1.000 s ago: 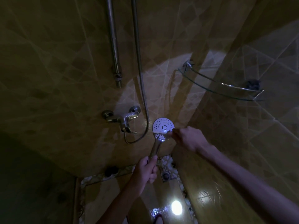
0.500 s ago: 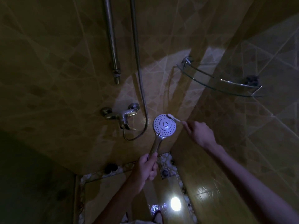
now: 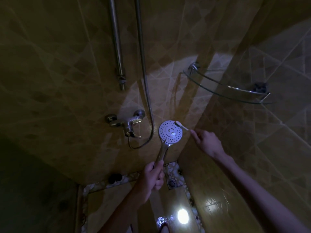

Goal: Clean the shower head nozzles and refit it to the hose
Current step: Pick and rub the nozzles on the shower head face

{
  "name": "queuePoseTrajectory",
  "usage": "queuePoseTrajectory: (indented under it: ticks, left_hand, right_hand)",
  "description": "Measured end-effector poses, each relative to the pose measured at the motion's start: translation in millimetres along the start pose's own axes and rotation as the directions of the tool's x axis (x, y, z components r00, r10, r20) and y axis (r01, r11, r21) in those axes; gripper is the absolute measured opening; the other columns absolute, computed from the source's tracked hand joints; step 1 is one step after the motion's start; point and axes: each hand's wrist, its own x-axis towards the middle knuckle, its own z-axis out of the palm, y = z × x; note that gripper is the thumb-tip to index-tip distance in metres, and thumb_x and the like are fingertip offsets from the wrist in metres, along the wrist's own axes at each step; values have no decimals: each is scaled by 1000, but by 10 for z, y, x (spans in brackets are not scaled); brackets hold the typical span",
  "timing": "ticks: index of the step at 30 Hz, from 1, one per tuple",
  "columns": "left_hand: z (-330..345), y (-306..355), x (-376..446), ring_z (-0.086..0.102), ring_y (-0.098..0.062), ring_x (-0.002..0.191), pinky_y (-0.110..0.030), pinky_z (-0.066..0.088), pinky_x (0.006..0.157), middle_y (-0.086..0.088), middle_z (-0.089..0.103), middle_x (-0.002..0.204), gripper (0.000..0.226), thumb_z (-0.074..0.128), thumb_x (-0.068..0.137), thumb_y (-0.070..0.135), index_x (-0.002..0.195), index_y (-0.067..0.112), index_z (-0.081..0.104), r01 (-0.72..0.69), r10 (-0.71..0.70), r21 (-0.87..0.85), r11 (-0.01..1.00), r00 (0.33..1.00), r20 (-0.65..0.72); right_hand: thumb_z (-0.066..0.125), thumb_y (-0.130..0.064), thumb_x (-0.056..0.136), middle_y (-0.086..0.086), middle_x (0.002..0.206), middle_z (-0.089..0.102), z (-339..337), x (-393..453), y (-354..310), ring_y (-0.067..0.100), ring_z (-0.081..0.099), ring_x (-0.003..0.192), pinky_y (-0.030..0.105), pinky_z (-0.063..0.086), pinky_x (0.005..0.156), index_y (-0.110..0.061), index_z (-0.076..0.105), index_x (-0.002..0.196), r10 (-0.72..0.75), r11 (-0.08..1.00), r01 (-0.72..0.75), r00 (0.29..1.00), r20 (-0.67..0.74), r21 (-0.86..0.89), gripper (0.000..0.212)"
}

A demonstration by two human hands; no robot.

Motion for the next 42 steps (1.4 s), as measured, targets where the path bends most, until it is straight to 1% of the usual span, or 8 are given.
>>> queuePoseTrajectory:
  ticks: [5, 11, 14, 17, 22, 28, 34, 42]
  left_hand:
    - [-43, 7, 1, 30, -4, 30, -8, 18, 33, 6, 41, 47, 26, 48, 95, 31, 76, 15, 43, 12, -12, -12, 1000, 1000, -12]
    - [-40, -6, -58, 29, -4, 32, -9, 16, 34, 5, 40, 50, 23, 49, 95, 31, 84, 12, 43, -9, 9, -15, 1000, 1000, 13]
    - [-39, 12, -71, 28, -4, 32, -9, 17, 33, 4, 40, 51, 24, 49, 95, 30, 79, 13, 43, -8, 8, -24, 1000, 1000, 11]
    - [-69, 15, -79, 29, -5, 32, -9, 17, 33, 2, 40, 52, 25, 49, 95, 29, 76, 15, 43, -2, 2, -27, 1000, 1000, 0]
    - [-89, -31, -47, 29, -4, 31, -9, 16, 35, 4, 41, 50, 27, 49, 95, 31, 74, 16, 43, 13, -14, -17, 1000, 1000, -12]
    - [-114, -6, -37, 30, -5, 32, -9, 15, 36, 4, 42, 52, 29, 49, 95, 31, 71, 17, 43, 19, -19, -10, 1000, 1000, 6]
    - [-124, -20, -14, 29, -4, 32, -9, 14, 37, 4, 41, 52, 27, 50, 94, 34, 73, 17, 44, 40, -40, -14, 999, 999, -2]
    - [-156, 14, -12, 28, -5, 33, -9, 14, 37, 4, 41, 52, 27, 50, 94, 32, 73, 18, 41, 52, -52, -11, 999, 998, -24]
  right_hand:
    - [28, -61, 94, -3, 75, 68, 255, -352, -105, 17, 67, 75, 32, 51, 62, -27, 63, 98, -164, 986, 168, 975, 153, -12, 49]
    - [34, -56, 97, 10, 88, 72, 145, -89, 56, 30, 67, 87, 38, 53, 70, -27, 65, 96, 18, 999, -17, 999, -36, 30, 42]
    - [21, -72, 88, 4, 79, 71, 259, -229, 60, 24, 69, 80, 38, 54, 67, -31, 60, 94, -70, 994, 68, 997, 20, 84, 57]
    - [27, -65, 93, 3, 80, 71, 382, -383, 59, 23, 68, 82, 36, 53, 67, -29, 60, 96, -148, 989, 149, 985, 92, -1, 49]
    - [35, -56, 96, 9, 86, 72, 299, -170, 168, 31, 67, 87, 39, 52, 68, -28, 61, 85, 23, 997, -22, 1000, -13, 72, 40]
    - [32, -59, 96, -1, 70, 66, 551, -441, 69, 23, 67, 75, 36, 51, 63, -39, 49, 78, -105, 993, 101, 991, 76, 62, 31]
    - [35, -56, 96, 3, 79, 71, 459, -169, 179, 25, 67, 81, 39, 51, 66, -38, 50, 68, 34, 988, -28, 999, -35, 154, 37]
    - [37, -54, 96, -10, 58, 58, 580, -306, 155, 3, 58, 60, 29, 44, 61, -37, 52, 60, -34, 974, 9, 994, 106, 226, 42]
